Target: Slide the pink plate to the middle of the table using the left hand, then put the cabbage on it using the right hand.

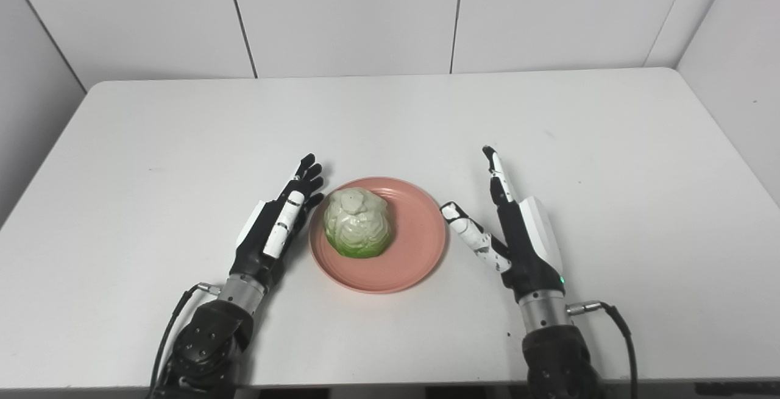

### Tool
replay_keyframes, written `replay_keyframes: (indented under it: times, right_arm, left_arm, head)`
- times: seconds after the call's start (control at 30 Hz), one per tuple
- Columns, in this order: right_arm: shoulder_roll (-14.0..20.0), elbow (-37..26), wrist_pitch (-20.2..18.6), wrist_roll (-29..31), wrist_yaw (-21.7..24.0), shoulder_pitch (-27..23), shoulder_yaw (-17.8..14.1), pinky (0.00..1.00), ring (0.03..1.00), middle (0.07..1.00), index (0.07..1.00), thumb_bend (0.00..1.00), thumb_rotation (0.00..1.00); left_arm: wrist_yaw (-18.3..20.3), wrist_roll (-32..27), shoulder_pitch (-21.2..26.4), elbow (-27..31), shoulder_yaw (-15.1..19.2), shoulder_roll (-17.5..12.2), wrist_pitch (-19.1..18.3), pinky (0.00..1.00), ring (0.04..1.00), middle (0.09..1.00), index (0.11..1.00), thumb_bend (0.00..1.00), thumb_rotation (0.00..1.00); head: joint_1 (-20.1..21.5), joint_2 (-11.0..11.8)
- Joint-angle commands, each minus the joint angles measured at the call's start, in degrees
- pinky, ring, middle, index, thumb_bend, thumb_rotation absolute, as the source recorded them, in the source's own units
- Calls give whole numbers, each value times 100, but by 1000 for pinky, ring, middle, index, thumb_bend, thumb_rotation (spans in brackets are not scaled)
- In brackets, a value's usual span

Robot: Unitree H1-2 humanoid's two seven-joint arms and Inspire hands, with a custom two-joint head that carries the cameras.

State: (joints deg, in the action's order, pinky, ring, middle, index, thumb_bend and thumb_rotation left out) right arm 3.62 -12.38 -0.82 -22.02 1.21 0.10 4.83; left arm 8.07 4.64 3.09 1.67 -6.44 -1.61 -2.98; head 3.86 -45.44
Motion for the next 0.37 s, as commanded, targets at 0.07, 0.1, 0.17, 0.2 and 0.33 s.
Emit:
replay_keyframes:
  times: [0.07,0.1,0.17,0.2,0.33]
  right_arm:
    - [-117,161,632,421,-233,-72,-43,846,980,1000,1000,717,1000]
    - [-118,213,662,468,-243,-62,-37,845,979,1000,1000,717,1000]
    - [-127,280,678,520,-260,-37,-22,865,978,1000,1000,678,1000]
    - [-144,298,651,529,-270,-24,-18,872,977,1000,1000,664,1000]
    - [-174,329,484,499,-268,1,13,920,976,990,988,604,1000]
  left_arm:
    - [-107,201,-233,164,21,-167,24,1000,1000,1000,1000,510,1000]
    - [-97,214,-282,192,21,-191,56,1000,1000,1000,1000,511,1000]
    - [-81,225,-365,243,27,-228,99,999,1000,1000,1000,517,1000]
    - [-74,218,-409,283,34,-243,84,998,1000,1000,1000,519,1000]
    - [-74,174,-476,322,62,-269,112,989,1000,1000,1000,523,1000]
  head:
    - [19,-11]
    - [20,-21]
    - [26,-33]
    - [34,-48]
    - [6,-72]
